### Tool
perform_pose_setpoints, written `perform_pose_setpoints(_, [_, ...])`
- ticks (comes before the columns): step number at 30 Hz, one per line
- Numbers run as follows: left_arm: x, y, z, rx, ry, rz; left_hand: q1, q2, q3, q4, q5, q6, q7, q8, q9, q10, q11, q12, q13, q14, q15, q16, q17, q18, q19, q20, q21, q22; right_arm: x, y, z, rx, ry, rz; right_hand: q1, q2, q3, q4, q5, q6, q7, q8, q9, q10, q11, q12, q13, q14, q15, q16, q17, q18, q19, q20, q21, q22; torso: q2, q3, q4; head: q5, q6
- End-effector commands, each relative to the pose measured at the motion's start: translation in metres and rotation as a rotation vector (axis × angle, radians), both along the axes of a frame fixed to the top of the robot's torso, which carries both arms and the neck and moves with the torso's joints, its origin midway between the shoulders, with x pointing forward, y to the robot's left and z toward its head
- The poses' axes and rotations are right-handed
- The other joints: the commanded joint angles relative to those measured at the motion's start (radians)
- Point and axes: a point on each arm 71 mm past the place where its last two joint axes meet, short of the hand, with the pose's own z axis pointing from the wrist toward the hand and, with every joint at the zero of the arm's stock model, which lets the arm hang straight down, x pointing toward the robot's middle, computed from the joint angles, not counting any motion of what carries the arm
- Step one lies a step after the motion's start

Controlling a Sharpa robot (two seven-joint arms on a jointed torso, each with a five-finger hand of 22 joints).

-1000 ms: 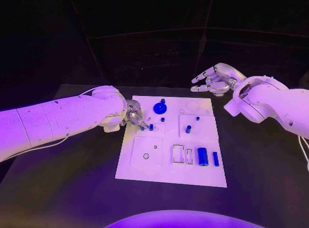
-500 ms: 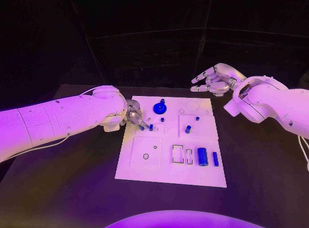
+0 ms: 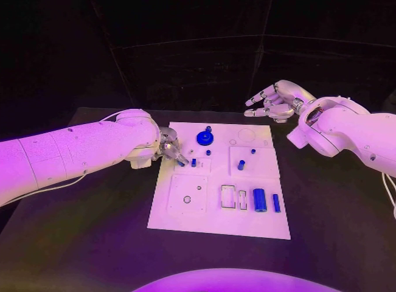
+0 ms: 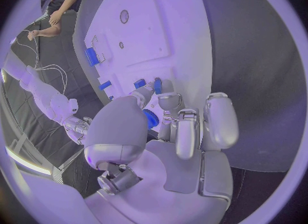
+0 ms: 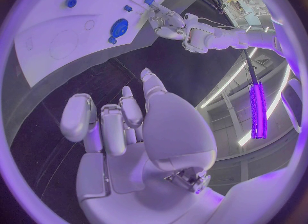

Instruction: Assemble the parts on the task board

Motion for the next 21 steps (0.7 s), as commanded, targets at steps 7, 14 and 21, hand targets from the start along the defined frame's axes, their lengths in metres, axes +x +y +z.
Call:
perform_pose_setpoints(7, [-0.0023,-0.0015,-0.0004,0.010,0.011,-0.011,-0.008,0.006,-0.012,0.004,0.000,0.010,-0.002,0.004,0.001,0.008,-0.001,0.007,0.003,0.106,-0.010,0.003,0.263,-0.002,0.008,-0.001,0.008,0.004,-0.0001,0.0011,0.0014,-0.001,-0.003,0.006,-0.006,0.001,-0.005,0.001,0.005,0.004,0.002,0.004,0.001,-0.006,-0.002,-0.005,-0.001,0.048,-0.003,-0.007,-0.001,0.016,-0.005,-0.002,-0.004,-0.001,0.000,0.0006,0.0000,0.001,0.000])
perform_pose_setpoints(14, [-0.0022,-0.0035,0.0001,-0.001,0.005,-0.011,-0.011,0.010,-0.026,0.011,0.000,0.012,-0.003,0.006,0.001,0.010,-0.002,0.009,0.004,0.106,-0.010,0.003,0.263,-0.003,0.010,-0.001,0.011,0.008,-0.0001,0.0010,0.0014,-0.001,-0.003,0.006,-0.009,0.002,-0.007,0.004,0.006,0.004,0.002,0.004,0.001,-0.006,-0.002,-0.005,-0.001,0.048,-0.002,-0.007,-0.001,0.016,-0.004,-0.002,-0.005,-0.001,0.000,0.0009,-0.0010,0.001,0.000])
perform_pose_setpoints(21, [-0.0022,-0.0053,0.0009,-0.026,-0.002,-0.008,-0.019,0.009,-0.052,0.024,0.000,0.014,-0.004,0.008,0.000,0.015,-0.003,0.011,0.007,0.106,-0.011,0.003,0.263,-0.004,0.011,-0.002,0.014,0.012,-0.0001,0.0011,0.0014,-0.001,-0.003,0.006,-0.009,0.002,-0.007,0.004,0.006,0.004,0.002,0.004,0.001,-0.006,-0.002,-0.005,-0.001,0.048,-0.002,-0.007,-0.001,0.016,-0.004,-0.002,-0.005,-0.001,0.000,0.0006,-0.0004,0.001,0.000])
